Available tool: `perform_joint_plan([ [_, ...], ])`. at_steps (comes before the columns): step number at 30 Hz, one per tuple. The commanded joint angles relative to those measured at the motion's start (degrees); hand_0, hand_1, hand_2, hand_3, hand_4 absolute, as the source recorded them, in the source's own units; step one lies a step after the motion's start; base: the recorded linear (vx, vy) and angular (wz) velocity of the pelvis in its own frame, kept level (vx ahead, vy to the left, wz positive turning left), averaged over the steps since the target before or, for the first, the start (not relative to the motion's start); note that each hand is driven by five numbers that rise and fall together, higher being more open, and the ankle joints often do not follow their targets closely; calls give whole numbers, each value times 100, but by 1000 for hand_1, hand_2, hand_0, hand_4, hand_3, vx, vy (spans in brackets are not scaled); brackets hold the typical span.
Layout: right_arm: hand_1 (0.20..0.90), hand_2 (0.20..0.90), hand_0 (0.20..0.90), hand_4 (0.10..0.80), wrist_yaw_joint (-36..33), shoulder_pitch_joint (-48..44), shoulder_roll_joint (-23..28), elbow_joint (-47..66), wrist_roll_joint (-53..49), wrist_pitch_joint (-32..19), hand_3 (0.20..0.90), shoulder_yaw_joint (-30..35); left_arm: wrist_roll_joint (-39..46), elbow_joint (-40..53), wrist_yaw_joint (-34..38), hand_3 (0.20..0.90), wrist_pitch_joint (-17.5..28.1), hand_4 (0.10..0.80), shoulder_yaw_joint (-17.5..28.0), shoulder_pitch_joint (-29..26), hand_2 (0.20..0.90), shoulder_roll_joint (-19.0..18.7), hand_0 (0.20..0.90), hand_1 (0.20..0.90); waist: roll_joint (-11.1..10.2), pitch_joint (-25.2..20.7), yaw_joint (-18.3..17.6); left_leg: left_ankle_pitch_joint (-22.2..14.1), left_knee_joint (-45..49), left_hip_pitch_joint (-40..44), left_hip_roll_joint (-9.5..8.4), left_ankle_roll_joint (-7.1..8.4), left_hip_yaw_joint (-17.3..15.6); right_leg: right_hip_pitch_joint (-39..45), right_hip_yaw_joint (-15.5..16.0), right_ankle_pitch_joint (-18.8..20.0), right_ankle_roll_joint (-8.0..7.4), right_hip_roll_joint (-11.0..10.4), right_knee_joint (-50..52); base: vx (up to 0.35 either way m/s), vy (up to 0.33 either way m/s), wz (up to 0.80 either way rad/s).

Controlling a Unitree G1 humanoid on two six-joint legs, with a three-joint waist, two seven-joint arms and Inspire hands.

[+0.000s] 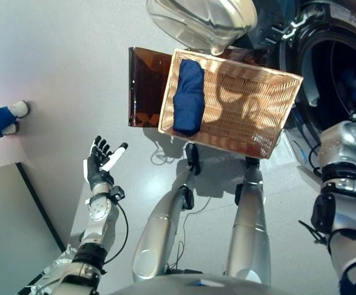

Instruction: Pick up the clothes and place them into the washing machine

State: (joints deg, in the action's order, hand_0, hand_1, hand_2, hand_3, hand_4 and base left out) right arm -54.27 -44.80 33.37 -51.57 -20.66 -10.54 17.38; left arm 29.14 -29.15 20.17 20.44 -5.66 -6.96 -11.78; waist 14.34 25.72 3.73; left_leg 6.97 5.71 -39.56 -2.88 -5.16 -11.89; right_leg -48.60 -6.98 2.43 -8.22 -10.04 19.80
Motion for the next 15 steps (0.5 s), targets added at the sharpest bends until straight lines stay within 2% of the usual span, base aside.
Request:
perform_joint_plan([
  [1, 900, 900, 900, 800, -499, 331, 94, 214, 616, -76, 900, -183, -173, 123, 345, 900, 510, 800, 395, 272, 900, -315, 900, 900, 28, -398, 131, -511, 471, -263, 9, 562, 40, 22, 65, -21, 186, 82, 101, 0, 0, 0],
  [5, 900, 900, 900, 800, -485, 388, -75, 152, 671, -99, 900, -261, -148, 118, 314, 900, 530, 800, 345, 300, 900, -278, 900, 900, 31, -411, 153, -506, 470, -263, 9, 559, 47, 36, 72, -20, 185, 77, 92, 0, 0, 0],
  [8, 900, 900, 900, 800, -575, 595, -387, 417, 842, -137, 900, -297, -156, 118, 342, 900, 530, 800, 336, 296, 900, -255, 900, 900, 24, -396, 132, -500, 487, -265, 12, 558, 35, 33, 76, -11, 183, 74, 96, 0, 0, 0],
  [15, 900, 900, 900, 800, -335, 1155, -990, 1063, 1626, -12, 900, -820, -304, 88, 459, 900, 590, 800, 384, 254, 900, -175, 900, 900, -54, -321, 59, -476, 465, -232, 20, 558, 15, 82, 79, 31, 180, 86, 66, 0, 0, 0],
])
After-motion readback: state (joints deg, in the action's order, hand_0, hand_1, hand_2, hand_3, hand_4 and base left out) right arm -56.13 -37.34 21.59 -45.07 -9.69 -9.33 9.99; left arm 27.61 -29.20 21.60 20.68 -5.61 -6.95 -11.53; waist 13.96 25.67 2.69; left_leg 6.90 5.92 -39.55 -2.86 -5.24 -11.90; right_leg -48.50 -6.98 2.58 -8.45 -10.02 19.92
